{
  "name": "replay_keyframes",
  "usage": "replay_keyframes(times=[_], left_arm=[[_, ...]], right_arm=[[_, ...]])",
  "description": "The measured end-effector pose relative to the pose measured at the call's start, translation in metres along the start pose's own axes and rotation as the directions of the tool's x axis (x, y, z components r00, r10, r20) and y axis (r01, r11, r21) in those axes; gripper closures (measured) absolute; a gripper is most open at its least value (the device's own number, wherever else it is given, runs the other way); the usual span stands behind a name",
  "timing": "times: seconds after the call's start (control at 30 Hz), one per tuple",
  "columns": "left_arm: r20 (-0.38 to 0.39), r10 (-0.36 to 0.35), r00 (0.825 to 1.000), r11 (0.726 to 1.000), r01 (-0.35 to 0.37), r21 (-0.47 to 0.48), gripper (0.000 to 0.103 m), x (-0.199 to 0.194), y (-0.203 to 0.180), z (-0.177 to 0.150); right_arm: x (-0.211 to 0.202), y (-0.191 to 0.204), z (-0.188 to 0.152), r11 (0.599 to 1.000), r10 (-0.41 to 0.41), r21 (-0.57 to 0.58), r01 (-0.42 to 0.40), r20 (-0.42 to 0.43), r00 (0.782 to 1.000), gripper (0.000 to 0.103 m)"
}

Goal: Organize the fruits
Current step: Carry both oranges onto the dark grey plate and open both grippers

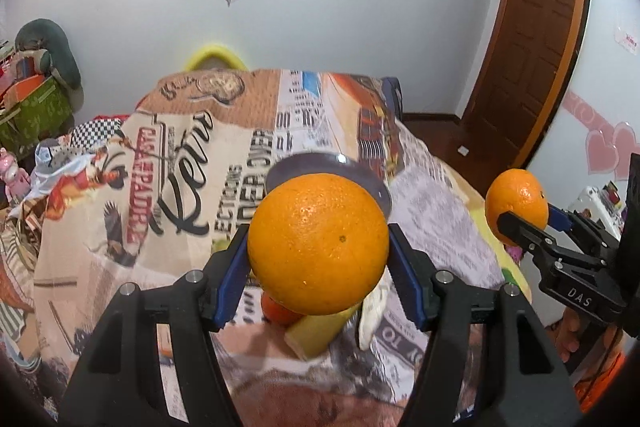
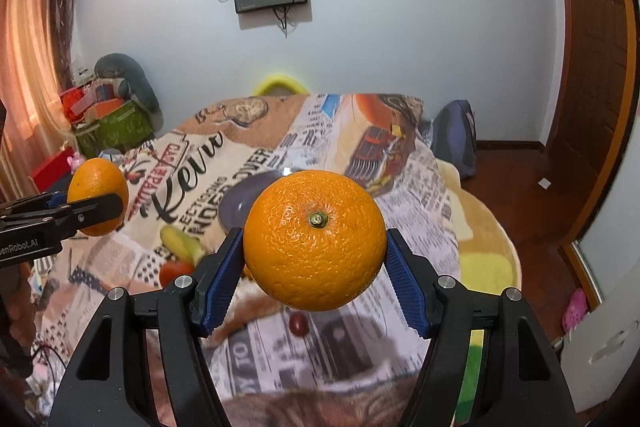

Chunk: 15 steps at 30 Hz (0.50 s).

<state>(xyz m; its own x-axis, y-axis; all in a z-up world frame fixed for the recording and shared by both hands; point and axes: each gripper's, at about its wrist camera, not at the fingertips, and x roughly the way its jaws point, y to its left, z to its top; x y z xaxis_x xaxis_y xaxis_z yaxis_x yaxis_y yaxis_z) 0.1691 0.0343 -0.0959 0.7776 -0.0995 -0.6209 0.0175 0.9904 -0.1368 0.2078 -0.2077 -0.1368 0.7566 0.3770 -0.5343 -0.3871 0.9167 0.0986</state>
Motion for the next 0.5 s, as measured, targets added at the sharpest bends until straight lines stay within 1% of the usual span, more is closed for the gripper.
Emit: replay_keyframes(times=[0.17,0.3,0.5], left_arm=[[0.025,0.002,1.000,1.000,-0.002,-0.010,0.039,0.008,0.007,0.017],[0.036,0.014,0.999,1.000,-0.014,0.001,0.039,0.021,0.011,0.030],[0.032,0.019,0.999,1.000,-0.019,-0.008,0.039,0.044,0.021,0.047]], right_arm=[[0.010,0.002,0.015,1.000,-0.006,-0.010,0.007,0.027,1.000,0.037],[0.017,0.002,0.026,1.000,-0.009,-0.017,0.010,0.047,0.999,0.037],[0.034,0.005,0.043,0.999,-0.018,-0.045,0.022,0.076,0.997,0.037]])
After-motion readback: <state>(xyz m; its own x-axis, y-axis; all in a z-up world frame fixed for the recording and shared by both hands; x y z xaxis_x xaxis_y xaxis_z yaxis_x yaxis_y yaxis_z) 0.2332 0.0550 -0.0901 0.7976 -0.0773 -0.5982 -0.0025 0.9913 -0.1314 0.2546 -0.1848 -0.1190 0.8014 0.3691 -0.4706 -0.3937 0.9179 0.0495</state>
